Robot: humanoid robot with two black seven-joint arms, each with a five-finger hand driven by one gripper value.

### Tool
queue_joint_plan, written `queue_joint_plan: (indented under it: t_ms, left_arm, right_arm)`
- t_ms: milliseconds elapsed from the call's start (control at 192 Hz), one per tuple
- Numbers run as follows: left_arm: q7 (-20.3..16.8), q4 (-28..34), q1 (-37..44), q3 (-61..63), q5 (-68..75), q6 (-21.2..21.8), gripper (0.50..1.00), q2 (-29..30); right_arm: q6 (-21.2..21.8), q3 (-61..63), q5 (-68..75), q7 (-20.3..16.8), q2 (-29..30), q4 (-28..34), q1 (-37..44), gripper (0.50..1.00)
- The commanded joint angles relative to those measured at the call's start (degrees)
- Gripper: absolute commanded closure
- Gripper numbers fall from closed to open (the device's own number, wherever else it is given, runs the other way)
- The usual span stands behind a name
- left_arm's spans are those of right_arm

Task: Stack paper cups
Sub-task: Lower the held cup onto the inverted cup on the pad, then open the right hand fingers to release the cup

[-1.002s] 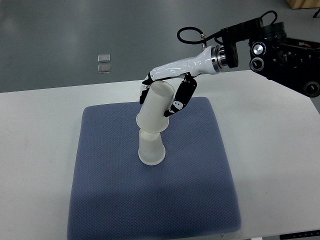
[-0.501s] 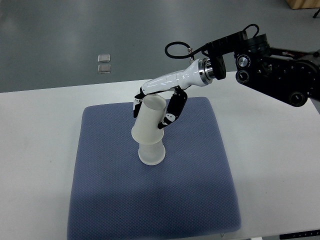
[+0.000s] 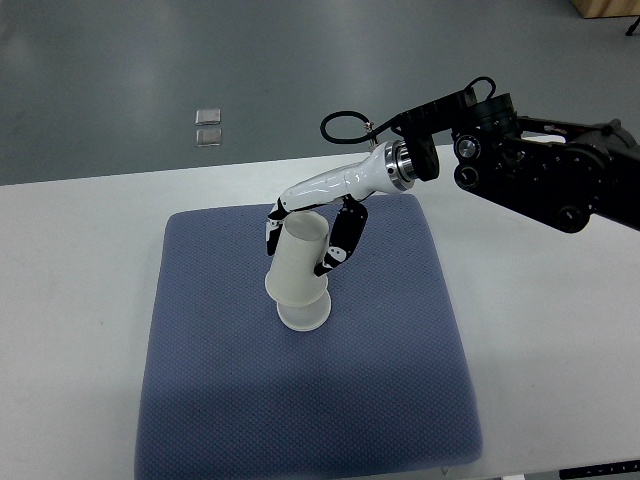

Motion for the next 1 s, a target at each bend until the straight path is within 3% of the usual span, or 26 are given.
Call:
queue_joint_plan:
  t_ms: [0,47,104,214,647,996]
  left_arm:
    - [0.0,0.0,0.0,0.0,0.0,0.0,0.5,0.0]
    - [0.0,0.0,0.0,0.0,0.0,0.0,0.5,0.0]
    - [0.0,0.0,0.0,0.0,0.0,0.0,0.5,0.0]
    - [0.0,0.0,0.0,0.08,0.0,0.0,0.5,0.0]
    - [0.0,0.0,0.0,0.0,0.0,0.0,0.5,0.0]
    - [0.0,0.0,0.0,0.0,0.0,0.0,0.5,0.0]
  right_arm:
    - [-0.02,-0.07,-0.02,0.0,0.01,-0.01,-0.25,0.754]
    - [-0.02,-0.07,-0.02,0.0,0.1,-0.1,-0.51,0.736]
    - [-0.28,-0.07,-0.11,0.0,0.36,-0.1,-0.69,0.646]
    - [-0.55,-0.07,-0.11,0.0,0.98,-0.1,-0.86,0.577]
    - [-0.81,1.08,1.03,0.09,0.71,-1.42,-1.13,0.574]
    - [-1.16,12.06,18.87,0.09,-0.17,-14.16,-7.46,0.576]
